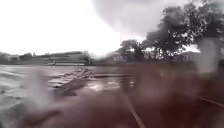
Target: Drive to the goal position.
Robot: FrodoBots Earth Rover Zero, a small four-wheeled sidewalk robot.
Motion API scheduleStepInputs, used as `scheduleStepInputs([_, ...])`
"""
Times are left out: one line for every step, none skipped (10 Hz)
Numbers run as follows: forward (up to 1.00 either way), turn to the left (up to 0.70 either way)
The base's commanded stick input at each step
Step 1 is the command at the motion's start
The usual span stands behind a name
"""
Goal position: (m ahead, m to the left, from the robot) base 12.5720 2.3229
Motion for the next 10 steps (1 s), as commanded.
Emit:
scheduleStepInputs([0.45, 0.00])
scheduleStepInputs([0.45, 0.00])
scheduleStepInputs([0.45, 0.00])
scheduleStepInputs([0.45, 0.00])
scheduleStepInputs([0.45, 0.00])
scheduleStepInputs([0.45, 0.00])
scheduleStepInputs([0.45, 0.00])
scheduleStepInputs([0.45, 0.00])
scheduleStepInputs([0.45, 0.00])
scheduleStepInputs([0.45, 0.00])
